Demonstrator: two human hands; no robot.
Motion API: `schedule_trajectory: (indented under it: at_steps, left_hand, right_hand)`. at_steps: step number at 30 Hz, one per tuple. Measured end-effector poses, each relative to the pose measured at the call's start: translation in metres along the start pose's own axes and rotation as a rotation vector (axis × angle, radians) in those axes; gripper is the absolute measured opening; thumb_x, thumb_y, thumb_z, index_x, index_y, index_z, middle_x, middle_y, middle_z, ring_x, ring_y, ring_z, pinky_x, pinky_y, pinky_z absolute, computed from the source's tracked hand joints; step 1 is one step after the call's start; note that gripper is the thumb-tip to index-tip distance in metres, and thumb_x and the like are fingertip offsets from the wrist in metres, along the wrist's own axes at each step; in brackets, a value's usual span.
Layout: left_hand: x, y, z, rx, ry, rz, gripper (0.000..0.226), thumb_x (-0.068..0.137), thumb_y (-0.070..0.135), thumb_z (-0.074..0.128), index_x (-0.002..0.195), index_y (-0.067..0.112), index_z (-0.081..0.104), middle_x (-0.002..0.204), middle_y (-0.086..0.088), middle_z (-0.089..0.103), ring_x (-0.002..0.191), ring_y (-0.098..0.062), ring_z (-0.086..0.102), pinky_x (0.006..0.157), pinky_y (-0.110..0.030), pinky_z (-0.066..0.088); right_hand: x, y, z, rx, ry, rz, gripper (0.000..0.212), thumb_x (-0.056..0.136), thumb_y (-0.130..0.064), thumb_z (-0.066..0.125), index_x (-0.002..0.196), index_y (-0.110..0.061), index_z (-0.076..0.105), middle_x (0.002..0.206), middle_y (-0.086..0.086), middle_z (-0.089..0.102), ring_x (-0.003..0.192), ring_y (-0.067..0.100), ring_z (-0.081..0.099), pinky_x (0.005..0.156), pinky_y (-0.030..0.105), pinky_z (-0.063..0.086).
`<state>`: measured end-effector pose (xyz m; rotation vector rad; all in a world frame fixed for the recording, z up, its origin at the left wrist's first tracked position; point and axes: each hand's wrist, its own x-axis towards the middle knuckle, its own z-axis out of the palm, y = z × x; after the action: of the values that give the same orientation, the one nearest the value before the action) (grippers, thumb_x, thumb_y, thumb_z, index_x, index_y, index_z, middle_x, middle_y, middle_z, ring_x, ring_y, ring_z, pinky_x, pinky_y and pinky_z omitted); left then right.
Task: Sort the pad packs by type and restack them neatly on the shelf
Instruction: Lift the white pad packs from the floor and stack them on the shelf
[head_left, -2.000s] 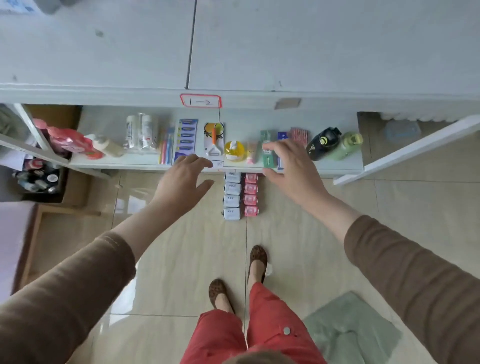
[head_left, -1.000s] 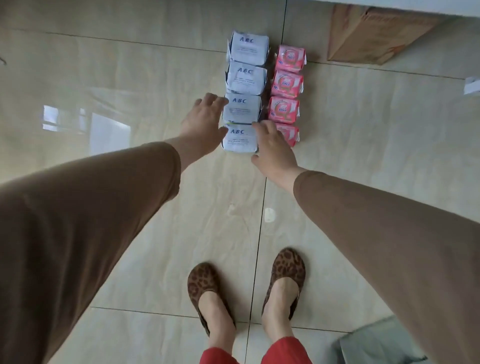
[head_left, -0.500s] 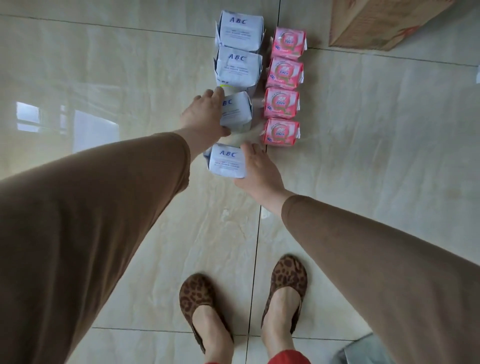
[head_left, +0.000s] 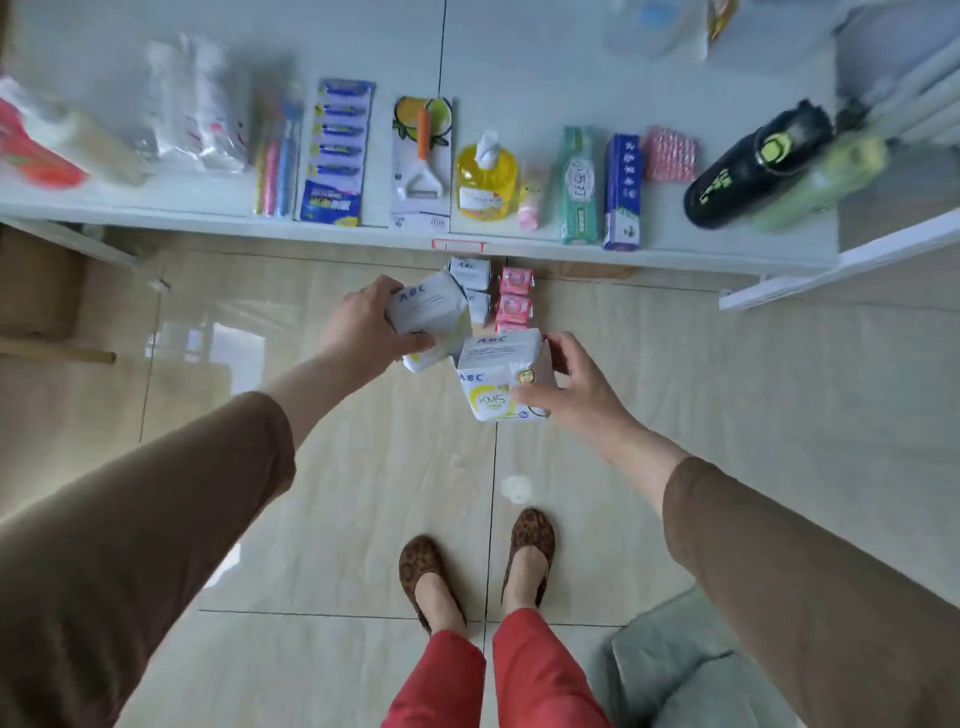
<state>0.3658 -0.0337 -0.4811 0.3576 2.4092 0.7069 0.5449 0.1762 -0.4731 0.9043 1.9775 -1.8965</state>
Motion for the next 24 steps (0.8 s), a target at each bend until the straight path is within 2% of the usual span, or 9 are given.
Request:
schedule_trajectory:
  at_steps: [3, 5, 7, 9, 11, 15, 17, 19, 24]
  left_hand:
    - [-0.052, 0.057, -0.08, -0.067, 0.092, 0.043, 0.062, 0.067, 0.041, 0.084, 0.12, 0.028, 0.053, 0.089, 0.01, 0.061, 0.076, -0.013, 0.061, 0.062, -0.029, 0.045]
    - [-0.084, 0.093, -0.128, -0.092, 0.141, 0.088, 0.064, 0.066, 0.044, 0.083, 0.121, 0.031, 0.054, 0.087, 0.012, 0.059, 0.069, -0.002, 0.056, 0.057, -0.024, 0.04]
    - [-0.111, 0.127, -0.17, -0.119, 0.184, 0.138, 0.065, 0.066, 0.046, 0.083, 0.123, 0.033, 0.054, 0.087, 0.016, 0.057, 0.069, 0.003, 0.053, 0.056, -0.019, 0.037]
    - [-0.132, 0.161, -0.208, -0.131, 0.235, 0.195, 0.064, 0.067, 0.045, 0.083, 0.123, 0.034, 0.054, 0.085, 0.019, 0.055, 0.069, 0.006, 0.052, 0.057, -0.018, 0.035]
    - [-0.146, 0.191, -0.239, -0.146, 0.274, 0.243, 0.06, 0.066, 0.044, 0.083, 0.119, 0.035, 0.055, 0.084, 0.017, 0.057, 0.069, 0.002, 0.055, 0.057, -0.019, 0.037]
    - [-0.15, 0.246, -0.286, -0.154, 0.322, 0.325, 0.054, 0.066, 0.046, 0.082, 0.111, 0.037, 0.054, 0.087, 0.014, 0.061, 0.07, -0.003, 0.059, 0.057, -0.017, 0.04]
    - [-0.136, 0.274, -0.303, -0.13, 0.334, 0.374, 0.056, 0.067, 0.045, 0.082, 0.115, 0.033, 0.055, 0.096, 0.01, 0.062, 0.073, -0.01, 0.061, 0.061, -0.025, 0.044]
    - [-0.114, 0.303, -0.319, -0.096, 0.341, 0.401, 0.057, 0.069, 0.044, 0.082, 0.117, 0.031, 0.054, 0.101, 0.009, 0.062, 0.073, -0.009, 0.061, 0.061, -0.025, 0.044]
    - [-0.041, 0.376, -0.347, 0.035, 0.327, 0.437, 0.061, 0.072, 0.045, 0.082, 0.121, 0.024, 0.051, 0.105, 0.006, 0.061, 0.075, -0.011, 0.061, 0.063, -0.032, 0.047]
  right_hand:
    - [-0.059, -0.099, -0.018, 0.062, 0.028, -0.098, 0.062, 0.067, -0.02, 0.083, 0.123, -0.021, 0.057, 0.109, -0.006, 0.068, 0.088, -0.005, 0.062, 0.065, 0.014, 0.051]
    - [-0.093, -0.157, -0.028, 0.108, 0.02, -0.155, 0.06, 0.068, -0.023, 0.086, 0.121, -0.025, 0.058, 0.105, -0.006, 0.069, 0.087, 0.003, 0.065, 0.064, 0.021, 0.053]
    - [-0.122, -0.207, -0.038, 0.11, 0.02, -0.217, 0.06, 0.068, -0.028, 0.088, 0.12, -0.029, 0.059, 0.101, -0.009, 0.071, 0.088, 0.008, 0.066, 0.073, 0.027, 0.053]
    - [-0.145, -0.248, -0.05, 0.122, 0.016, -0.27, 0.061, 0.067, -0.032, 0.088, 0.12, -0.031, 0.058, 0.108, -0.004, 0.071, 0.097, 0.014, 0.067, 0.081, 0.031, 0.054]
    - [-0.161, -0.281, -0.062, 0.137, 0.005, -0.322, 0.059, 0.068, -0.032, 0.088, 0.119, -0.029, 0.058, 0.11, 0.0, 0.069, 0.098, 0.016, 0.066, 0.081, 0.031, 0.055]
    - [-0.167, -0.333, -0.091, 0.173, -0.03, -0.402, 0.06, 0.072, -0.021, 0.082, 0.122, -0.006, 0.052, 0.105, 0.01, 0.06, 0.095, 0.021, 0.059, 0.084, 0.035, 0.053]
    - [-0.159, -0.354, -0.11, 0.155, -0.028, -0.428, 0.058, 0.072, -0.022, 0.081, 0.123, -0.011, 0.056, 0.108, 0.004, 0.066, 0.101, 0.017, 0.062, 0.086, 0.032, 0.053]
    - [-0.142, -0.372, -0.13, 0.156, -0.019, -0.451, 0.054, 0.073, -0.02, 0.08, 0.122, -0.015, 0.058, 0.107, 0.0, 0.069, 0.105, 0.017, 0.063, 0.088, 0.033, 0.052]
    - [-0.09, -0.42, -0.184, 0.157, 0.032, -0.515, 0.051, 0.073, -0.022, 0.081, 0.12, -0.019, 0.06, 0.103, -0.005, 0.07, 0.097, 0.013, 0.061, 0.087, 0.033, 0.049]
